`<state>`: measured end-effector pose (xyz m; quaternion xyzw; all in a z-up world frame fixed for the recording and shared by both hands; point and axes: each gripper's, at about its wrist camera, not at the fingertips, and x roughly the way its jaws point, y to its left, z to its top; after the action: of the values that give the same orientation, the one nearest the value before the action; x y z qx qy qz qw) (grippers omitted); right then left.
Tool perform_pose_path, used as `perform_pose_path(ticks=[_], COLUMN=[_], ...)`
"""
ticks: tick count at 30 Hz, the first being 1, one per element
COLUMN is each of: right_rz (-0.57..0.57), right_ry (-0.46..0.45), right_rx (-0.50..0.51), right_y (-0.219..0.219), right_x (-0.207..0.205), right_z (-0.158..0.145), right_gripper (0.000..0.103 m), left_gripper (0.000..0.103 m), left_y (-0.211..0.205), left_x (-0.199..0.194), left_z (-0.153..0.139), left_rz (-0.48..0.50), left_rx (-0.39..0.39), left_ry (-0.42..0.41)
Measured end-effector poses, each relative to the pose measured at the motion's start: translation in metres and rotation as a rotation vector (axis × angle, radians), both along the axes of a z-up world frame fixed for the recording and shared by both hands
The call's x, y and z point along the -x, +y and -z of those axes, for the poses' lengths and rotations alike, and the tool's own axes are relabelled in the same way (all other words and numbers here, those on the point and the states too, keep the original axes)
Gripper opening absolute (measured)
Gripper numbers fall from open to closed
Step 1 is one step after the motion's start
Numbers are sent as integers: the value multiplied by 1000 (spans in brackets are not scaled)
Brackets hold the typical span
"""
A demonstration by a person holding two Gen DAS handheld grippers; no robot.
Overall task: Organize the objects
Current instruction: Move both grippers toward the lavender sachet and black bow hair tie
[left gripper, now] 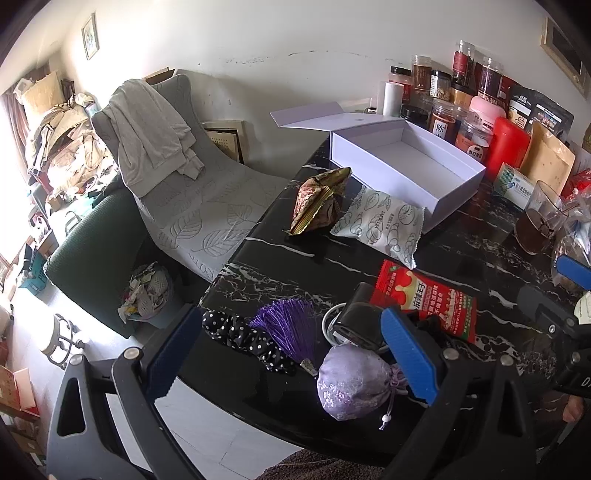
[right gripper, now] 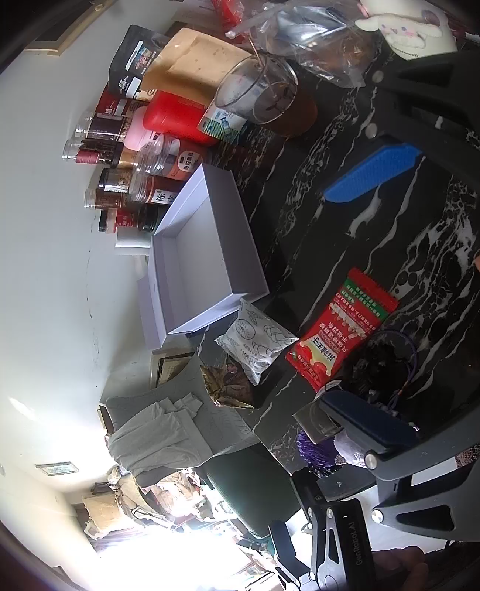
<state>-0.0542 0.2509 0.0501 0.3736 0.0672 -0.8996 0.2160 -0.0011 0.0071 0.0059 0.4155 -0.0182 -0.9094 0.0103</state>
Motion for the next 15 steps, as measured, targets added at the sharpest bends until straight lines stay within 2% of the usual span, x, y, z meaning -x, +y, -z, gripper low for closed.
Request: perform_pose_path(ticks=[6, 7, 15], right_rz=[-5, -5, -4], right_ry=[-5, -5, -10], right_rx=[-2, -3, 3], right_y=[1, 1, 2], right_x=[1, 0, 0], right_z=[1, 1, 3], right_gripper=[102, 102, 102], left_gripper=[98, 98, 98], left_y=[0, -1, 0], left_x=[-1, -1, -5], left_z=[1, 1, 0], left_rz=[-24, -71, -59], left_rx=[-6, -8, -17], left_ry=[-7, -6, -4])
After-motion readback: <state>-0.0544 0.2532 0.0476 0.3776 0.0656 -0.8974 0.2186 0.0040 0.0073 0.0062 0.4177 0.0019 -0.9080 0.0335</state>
